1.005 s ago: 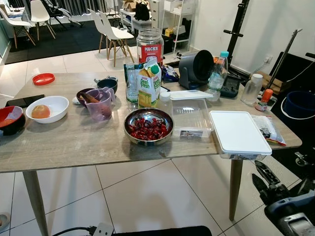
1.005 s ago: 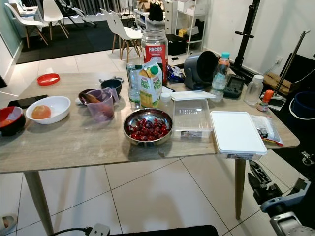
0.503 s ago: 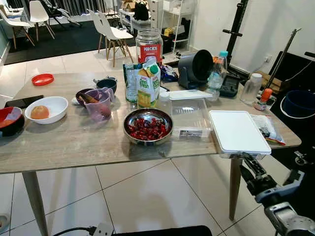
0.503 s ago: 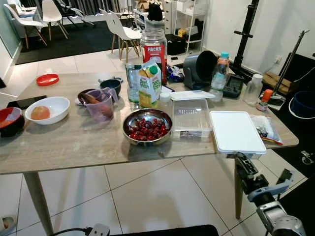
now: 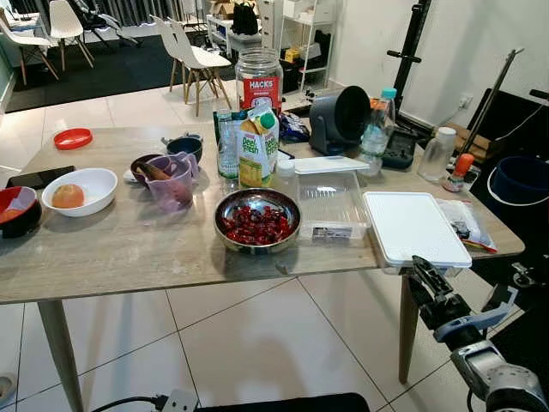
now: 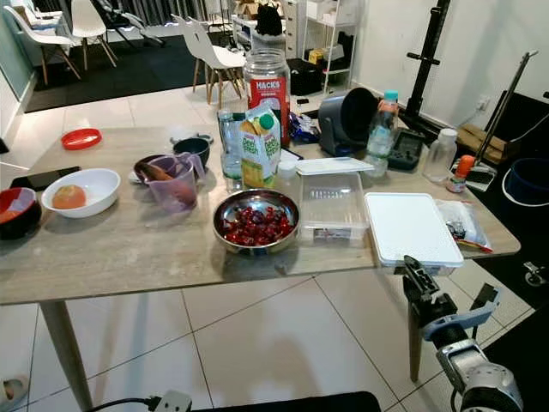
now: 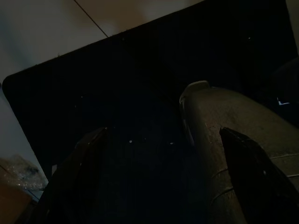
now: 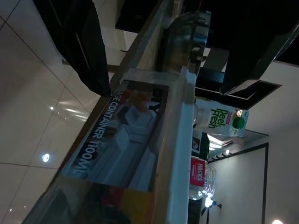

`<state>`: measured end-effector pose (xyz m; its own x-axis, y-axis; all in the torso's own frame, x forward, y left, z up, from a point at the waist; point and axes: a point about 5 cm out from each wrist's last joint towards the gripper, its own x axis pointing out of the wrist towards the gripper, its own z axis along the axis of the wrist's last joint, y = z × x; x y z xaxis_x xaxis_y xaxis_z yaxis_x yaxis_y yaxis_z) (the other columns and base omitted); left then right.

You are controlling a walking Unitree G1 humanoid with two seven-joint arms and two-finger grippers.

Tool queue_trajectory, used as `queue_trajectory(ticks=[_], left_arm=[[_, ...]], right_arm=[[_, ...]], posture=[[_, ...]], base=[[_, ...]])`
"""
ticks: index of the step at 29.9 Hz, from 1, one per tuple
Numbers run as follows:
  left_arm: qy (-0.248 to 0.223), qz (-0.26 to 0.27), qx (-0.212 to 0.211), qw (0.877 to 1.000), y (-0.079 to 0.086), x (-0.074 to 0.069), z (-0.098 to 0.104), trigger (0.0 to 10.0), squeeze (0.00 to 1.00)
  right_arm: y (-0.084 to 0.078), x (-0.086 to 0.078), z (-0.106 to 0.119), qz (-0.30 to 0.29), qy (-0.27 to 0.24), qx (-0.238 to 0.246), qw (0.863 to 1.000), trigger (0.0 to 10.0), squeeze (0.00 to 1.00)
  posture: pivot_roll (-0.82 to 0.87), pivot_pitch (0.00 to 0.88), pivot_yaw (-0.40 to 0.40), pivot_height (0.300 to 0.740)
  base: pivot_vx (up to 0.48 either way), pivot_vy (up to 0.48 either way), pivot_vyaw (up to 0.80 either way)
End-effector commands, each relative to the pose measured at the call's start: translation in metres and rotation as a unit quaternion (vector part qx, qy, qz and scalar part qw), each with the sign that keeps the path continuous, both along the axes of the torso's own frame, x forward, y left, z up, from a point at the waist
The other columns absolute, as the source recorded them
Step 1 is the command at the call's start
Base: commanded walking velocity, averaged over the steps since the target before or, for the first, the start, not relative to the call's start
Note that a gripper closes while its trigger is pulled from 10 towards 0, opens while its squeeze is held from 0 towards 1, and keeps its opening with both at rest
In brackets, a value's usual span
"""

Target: Restocking fridge

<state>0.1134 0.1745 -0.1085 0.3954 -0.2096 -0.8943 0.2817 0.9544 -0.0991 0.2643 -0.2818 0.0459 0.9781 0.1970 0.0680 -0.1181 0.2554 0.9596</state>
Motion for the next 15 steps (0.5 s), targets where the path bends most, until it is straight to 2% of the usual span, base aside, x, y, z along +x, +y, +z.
queue_trajectory(ticks=[1, 15], left_arm=[[0.040, -0.005, 0.007, 0.999, 0.002, -0.020, -0.006, 10.0, 0.00], [0.040, -0.005, 0.004, 0.999, 0.001, -0.019, -0.006, 10.0, 0.00]], right_arm=[[0.003, 0.004, 0.000, -0.002, 0.004, -0.003, 1.000, 10.0, 0.00], [0.007, 0.015, -0.003, -0.032, 0.037, -0.019, 0.999, 10.0, 0.00]], posture=[[-0.05, 0.000, -0.019, 0.740], [-0.05, 0.000, -0.016, 0.740]], base=[[0.000, 0.000, 0.00], [0.000, 0.000, 0.00]])
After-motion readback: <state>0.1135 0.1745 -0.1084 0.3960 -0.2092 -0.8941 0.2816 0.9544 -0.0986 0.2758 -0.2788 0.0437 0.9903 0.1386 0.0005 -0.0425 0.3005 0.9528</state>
